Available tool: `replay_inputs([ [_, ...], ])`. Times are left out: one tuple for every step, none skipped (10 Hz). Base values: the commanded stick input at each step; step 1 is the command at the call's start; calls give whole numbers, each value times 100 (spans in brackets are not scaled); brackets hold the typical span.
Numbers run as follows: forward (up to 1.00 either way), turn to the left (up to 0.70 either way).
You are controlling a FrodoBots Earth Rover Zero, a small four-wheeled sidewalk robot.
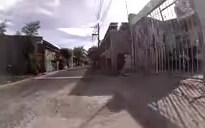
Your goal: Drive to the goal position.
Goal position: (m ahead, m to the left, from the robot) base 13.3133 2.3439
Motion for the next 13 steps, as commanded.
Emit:
replay_inputs([
  [85, 0],
  [85, 0],
  [85, 0],
  [85, 0],
  [85, 0],
  [85, 0],
  [85, 0],
  [85, 0],
  [85, 9],
  [85, 24],
  [85, 34],
  [85, 34],
  [85, 24],
])
